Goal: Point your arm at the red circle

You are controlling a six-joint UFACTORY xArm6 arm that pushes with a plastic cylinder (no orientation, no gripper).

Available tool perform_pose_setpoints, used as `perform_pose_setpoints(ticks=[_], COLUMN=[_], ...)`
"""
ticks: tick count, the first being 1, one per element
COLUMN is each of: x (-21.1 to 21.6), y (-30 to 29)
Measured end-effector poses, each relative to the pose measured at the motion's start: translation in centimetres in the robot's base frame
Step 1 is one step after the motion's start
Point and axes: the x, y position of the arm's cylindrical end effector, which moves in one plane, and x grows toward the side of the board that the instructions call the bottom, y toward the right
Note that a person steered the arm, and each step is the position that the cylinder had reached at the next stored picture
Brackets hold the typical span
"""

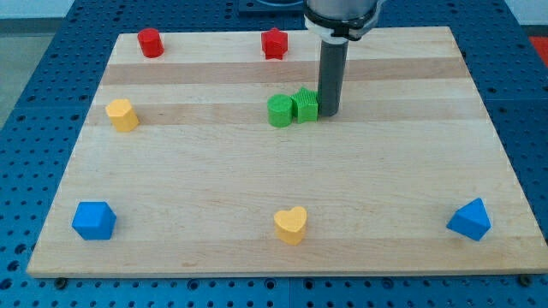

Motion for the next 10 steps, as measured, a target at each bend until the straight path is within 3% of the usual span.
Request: perform_pose_setpoints(ticks=[2, 3, 4, 8, 9, 10], x=[-1.0, -5.3, -7.7, -8.3, -9.2, -9.5], y=[1.5, 3.2, 1.1, -31.8, -36.6, -36.7])
